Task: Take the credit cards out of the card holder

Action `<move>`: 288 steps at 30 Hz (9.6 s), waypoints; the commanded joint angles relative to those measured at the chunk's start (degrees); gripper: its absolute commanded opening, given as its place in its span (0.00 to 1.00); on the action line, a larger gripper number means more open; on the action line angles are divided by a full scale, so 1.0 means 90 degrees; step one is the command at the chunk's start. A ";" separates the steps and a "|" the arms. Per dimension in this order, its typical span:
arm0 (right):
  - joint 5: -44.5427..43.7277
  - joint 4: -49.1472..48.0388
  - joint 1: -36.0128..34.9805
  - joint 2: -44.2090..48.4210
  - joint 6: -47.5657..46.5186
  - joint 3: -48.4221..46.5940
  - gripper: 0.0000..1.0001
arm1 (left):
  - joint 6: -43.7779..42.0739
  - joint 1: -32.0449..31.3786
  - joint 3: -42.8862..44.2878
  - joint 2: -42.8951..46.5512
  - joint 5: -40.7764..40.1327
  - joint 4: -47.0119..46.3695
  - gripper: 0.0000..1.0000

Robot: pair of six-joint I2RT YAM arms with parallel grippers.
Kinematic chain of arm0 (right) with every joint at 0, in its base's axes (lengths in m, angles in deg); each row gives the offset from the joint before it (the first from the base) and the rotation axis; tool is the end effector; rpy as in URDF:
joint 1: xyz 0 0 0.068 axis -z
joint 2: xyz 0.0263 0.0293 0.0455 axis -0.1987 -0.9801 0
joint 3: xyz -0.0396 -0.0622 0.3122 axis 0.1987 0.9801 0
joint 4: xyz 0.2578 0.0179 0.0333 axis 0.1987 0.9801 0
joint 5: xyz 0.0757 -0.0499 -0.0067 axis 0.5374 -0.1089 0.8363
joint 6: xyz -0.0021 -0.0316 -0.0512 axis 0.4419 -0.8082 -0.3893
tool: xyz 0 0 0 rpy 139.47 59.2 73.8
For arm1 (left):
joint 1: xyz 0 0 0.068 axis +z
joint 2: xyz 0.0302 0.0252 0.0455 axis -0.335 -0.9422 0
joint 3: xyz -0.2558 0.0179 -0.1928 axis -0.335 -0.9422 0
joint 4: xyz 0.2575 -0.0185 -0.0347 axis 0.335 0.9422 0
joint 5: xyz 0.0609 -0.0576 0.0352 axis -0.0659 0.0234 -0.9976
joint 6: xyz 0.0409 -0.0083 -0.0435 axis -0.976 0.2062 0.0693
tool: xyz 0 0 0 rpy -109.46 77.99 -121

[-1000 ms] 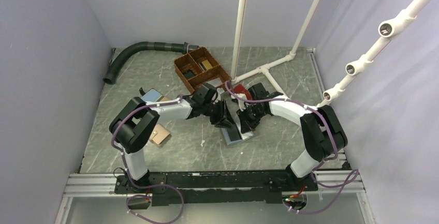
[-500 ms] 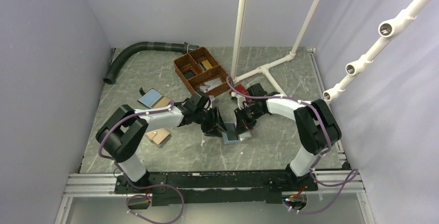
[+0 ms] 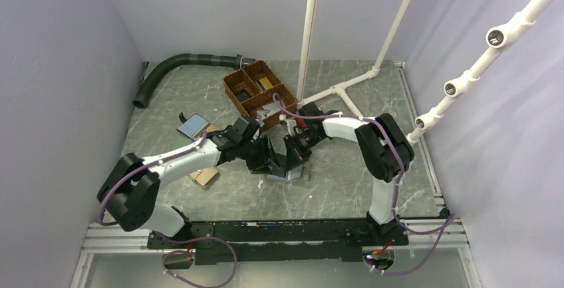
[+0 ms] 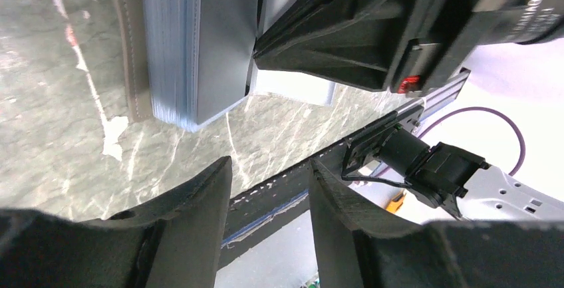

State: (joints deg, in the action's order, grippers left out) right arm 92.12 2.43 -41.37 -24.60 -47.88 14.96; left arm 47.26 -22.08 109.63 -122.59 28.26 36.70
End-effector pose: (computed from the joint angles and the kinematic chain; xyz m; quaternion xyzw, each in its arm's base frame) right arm 0.3006 0.2107 0.1746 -0.2986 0.8593 0.4149 0.0178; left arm 0.2091 -0.2071 0.2425 -0.0869 0.9324 -0.3448 0.0644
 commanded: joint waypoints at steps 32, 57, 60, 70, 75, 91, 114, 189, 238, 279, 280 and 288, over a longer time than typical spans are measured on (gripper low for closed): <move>-0.0792 -0.0660 0.0101 0.0635 -0.0096 0.0471 0.20 | -0.1451 0.0278 -0.0120 -0.0147 -0.0362 -0.1153 0.57; -0.0738 -0.0624 0.0101 0.0330 -0.0012 0.0376 0.17 | -0.1517 0.0260 0.0128 -0.0710 0.0233 -0.1394 0.42; -0.0735 -0.0621 0.0101 0.0320 -0.0023 0.0374 0.17 | -0.1536 0.0253 0.0128 -0.0605 0.0209 -0.1408 0.42; -0.0783 -0.0592 0.0101 0.0263 -0.0051 0.0354 0.17 | -0.1541 0.0255 0.0204 -0.0538 0.0273 -0.1466 0.43; -0.0779 -0.0582 0.0101 0.0261 -0.0061 0.0354 0.17 | -0.1554 0.0253 0.0148 -0.0374 0.0195 -0.1404 0.43; -0.0680 -0.0533 0.0101 0.0382 -0.0209 0.0378 0.18 | -0.1326 0.0257 0.0229 -0.0616 0.0655 -0.1499 0.42; -0.0574 -0.0412 0.0173 0.0804 -0.0629 0.0574 0.22 | -0.1805 -0.0087 0.1263 -0.1252 0.0297 -0.0088 0.34; 0.0918 -0.0937 0.0599 0.1406 -0.0063 0.0917 0.39 | -0.0100 0.0353 -0.0837 -0.0136 0.1094 -0.3413 0.00; 0.0698 -0.1048 0.0695 0.0545 0.0583 0.0843 0.41 | -0.0409 0.0429 -0.0223 -0.1418 0.1193 -0.2358 0.22; 0.3144 -0.3339 0.1030 0.0805 0.2805 0.1531 0.43 | 0.0378 0.0614 -0.1574 0.0408 0.0538 -0.5648 0.00; 0.3201 -0.3500 0.1021 0.0803 0.2897 0.1549 0.43 | 0.0404 0.0618 -0.1588 0.0408 0.0531 -0.5718 0.00; 0.3562 -0.4224 0.1011 0.0787 0.3593 0.1662 0.42 | 0.0574 0.0614 -0.1673 0.0306 0.0626 -0.6174 0.00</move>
State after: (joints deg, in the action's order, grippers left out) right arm 119.95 -30.00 -31.62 -19.73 -19.53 29.21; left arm 50.24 -16.61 94.00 -121.69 33.29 -7.63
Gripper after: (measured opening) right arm 0.427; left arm 0.014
